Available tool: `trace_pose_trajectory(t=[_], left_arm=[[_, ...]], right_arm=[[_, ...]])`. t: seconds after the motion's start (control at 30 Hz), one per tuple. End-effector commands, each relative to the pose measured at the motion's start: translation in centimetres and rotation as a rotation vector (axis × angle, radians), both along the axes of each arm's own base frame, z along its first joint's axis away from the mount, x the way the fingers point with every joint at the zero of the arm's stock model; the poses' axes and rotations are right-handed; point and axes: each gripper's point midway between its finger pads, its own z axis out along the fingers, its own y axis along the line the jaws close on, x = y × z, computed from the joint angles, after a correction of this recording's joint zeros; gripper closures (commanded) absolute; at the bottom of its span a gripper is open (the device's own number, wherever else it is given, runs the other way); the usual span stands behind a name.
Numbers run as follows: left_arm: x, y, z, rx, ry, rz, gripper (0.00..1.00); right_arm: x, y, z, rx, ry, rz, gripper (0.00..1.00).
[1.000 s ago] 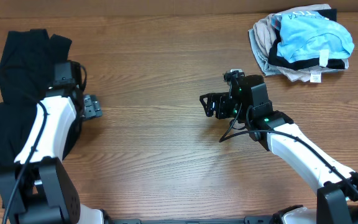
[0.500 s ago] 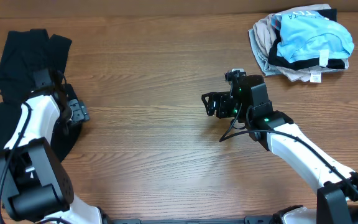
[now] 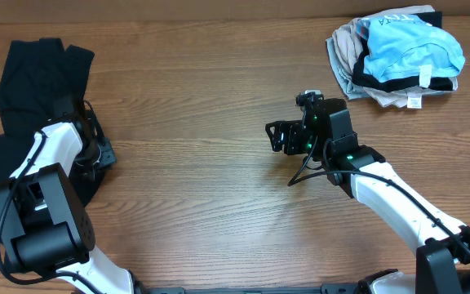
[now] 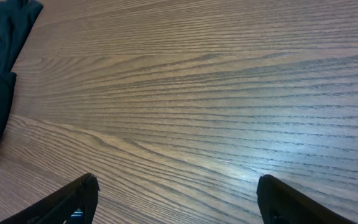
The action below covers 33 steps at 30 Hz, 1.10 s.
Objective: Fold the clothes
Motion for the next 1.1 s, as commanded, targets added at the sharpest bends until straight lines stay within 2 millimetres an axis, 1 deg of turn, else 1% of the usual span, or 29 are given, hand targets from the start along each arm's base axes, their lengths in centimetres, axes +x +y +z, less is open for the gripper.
trace_pose_trajectory(t=[0.0, 0.07, 0.17, 0.33, 0.43, 0.5, 0.6, 0.67, 0.8, 0.9, 0.93, 1.03, 1.07], left_arm=[[0.1, 0.0, -0.5, -0.011, -0.001, -0.002, 0.82], [0.5, -0.1, -0.5, -0.018, -0.02, -0.005, 0.85], [1.5, -1.0, -0.4, -0.073, -0.068, -0.013, 0.96], [2.8, -3.2, -0.2, -0.201, -0.13, -0.034, 0.96], [3.6, -5.5, 0.2, -0.31, -0.17, -0.062, 0.96], [4.3, -7.2, 0.7, -0.382, -0.201, -0.098, 0.96], [5.7, -10.3, 2.1, -0.476, -0.247, -0.173, 0.96], [6.6, -12.8, 3.1, -0.53, -0.275, -0.237, 0.96], [7.9, -17.7, 4.7, -0.572, -0.307, -0.371, 0.96], [8.2, -21.8, 5.5, -0.583, -0.322, -0.483, 0.96], [8.2, -23.5, 5.7, -0.587, -0.33, -0.527, 0.96], [7.9, -27.8, 6.1, -0.596, -0.349, -0.642, 0.96], [7.6, -29.5, 6.2, -0.602, -0.358, -0.687, 0.96]], right_arm=[[0.7, 0.1, 1.1, 0.002, -0.031, -0.004, 0.15], [0.7, 0.1, 1.1, 0.001, -0.029, -0.005, 0.16], [0.7, 0.1, 1.0, 0.0, -0.027, -0.004, 0.16], [0.6, 0.1, 1.0, 0.001, -0.025, -0.004, 0.22], [0.4, 0.4, 1.2, 0.015, -0.021, 0.01, 0.25], [0.2, 0.6, 1.7, 0.032, -0.025, 0.025, 0.27], [-0.2, 0.6, 3.3, 0.049, -0.048, 0.034, 0.28], [-0.6, 0.4, 4.8, 0.058, -0.075, 0.033, 0.29], [-1.5, -0.9, 8.0, 0.077, -0.131, 0.007, 0.3], [-2.4, -2.8, 10.6, 0.089, -0.178, -0.033, 0.3], [-2.7, -3.6, 11.5, 0.092, -0.193, -0.053, 0.3], [-3.7, -5.8, 13.4, 0.096, -0.231, -0.107, 0.3], [-4.1, -6.7, 14.2, 0.098, -0.247, -0.128, 0.3]])
